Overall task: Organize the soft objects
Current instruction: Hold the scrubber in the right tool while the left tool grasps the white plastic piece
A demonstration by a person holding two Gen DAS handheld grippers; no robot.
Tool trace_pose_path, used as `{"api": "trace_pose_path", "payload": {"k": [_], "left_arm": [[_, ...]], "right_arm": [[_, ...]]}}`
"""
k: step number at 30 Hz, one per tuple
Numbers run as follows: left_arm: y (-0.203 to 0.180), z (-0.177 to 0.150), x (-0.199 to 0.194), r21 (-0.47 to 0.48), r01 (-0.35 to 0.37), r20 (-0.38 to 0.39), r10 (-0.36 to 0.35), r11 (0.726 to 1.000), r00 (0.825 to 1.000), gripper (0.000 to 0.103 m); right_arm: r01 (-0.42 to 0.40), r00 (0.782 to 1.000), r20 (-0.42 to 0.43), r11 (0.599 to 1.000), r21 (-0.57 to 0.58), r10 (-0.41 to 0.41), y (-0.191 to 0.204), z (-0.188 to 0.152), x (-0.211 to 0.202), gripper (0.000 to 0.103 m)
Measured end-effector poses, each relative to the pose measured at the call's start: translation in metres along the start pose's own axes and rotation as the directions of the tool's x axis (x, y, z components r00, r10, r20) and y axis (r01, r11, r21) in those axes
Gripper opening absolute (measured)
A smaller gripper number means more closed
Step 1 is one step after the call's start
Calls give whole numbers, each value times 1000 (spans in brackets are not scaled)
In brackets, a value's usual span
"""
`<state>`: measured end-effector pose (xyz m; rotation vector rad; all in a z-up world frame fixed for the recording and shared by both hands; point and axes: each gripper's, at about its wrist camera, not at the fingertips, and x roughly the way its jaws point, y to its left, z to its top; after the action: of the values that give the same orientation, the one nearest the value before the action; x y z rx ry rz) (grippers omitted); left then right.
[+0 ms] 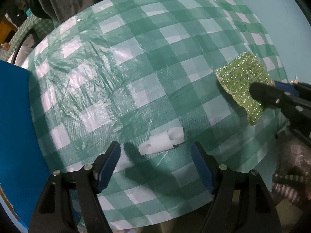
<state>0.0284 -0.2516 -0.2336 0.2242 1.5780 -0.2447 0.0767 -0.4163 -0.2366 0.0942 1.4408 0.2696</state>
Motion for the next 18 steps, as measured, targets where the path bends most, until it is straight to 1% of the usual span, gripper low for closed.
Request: {"api": "trace_pose_path", "payload": {"k": [1,2,5,6,9,11,15,17,18], "left_arm": [[-2,-1,2,1,-1,-3,1,1000,1000,72],[-2,-1,3,2,-1,-9,1,1000,1000,65],[-2,0,11,-4,-7,-26,7,1000,1000,52],[-1,-2,14,-7,-11,-20,11,1000,1000,52],[0,-6,17,-15,-14,-14,14,1000,1000,45],[3,-6,15,-19,-10,-9,9,1000,1000,35],[9,-1,20,-18,3,-7,-4,1000,1000,28],[8,-1,18,-11,1,3,-1,1000,1000,22],[7,-1,17,-8,2,8,-2,1000,1000,21]], "right_arm": [[1,1000,1,1000,-1,-1,0,0,0,16],[1,1000,1,1000,-1,-1,-1,0,-1,16],[0,1000,0,1000,-1,0,0,0,-1,16],[0,1000,0,1000,-2,0,0,0,-1,16],[0,1000,-1,1000,-4,0,-1,0,-1,16],[1,1000,-2,1000,-6,-1,-1,-1,-1,16],[0,1000,-1,1000,-11,0,-1,-2,-2,16],[-1,1000,2,1000,-14,1,-1,-2,-3,16],[-2,1000,5,1000,-15,2,-1,-1,-4,16]]}}
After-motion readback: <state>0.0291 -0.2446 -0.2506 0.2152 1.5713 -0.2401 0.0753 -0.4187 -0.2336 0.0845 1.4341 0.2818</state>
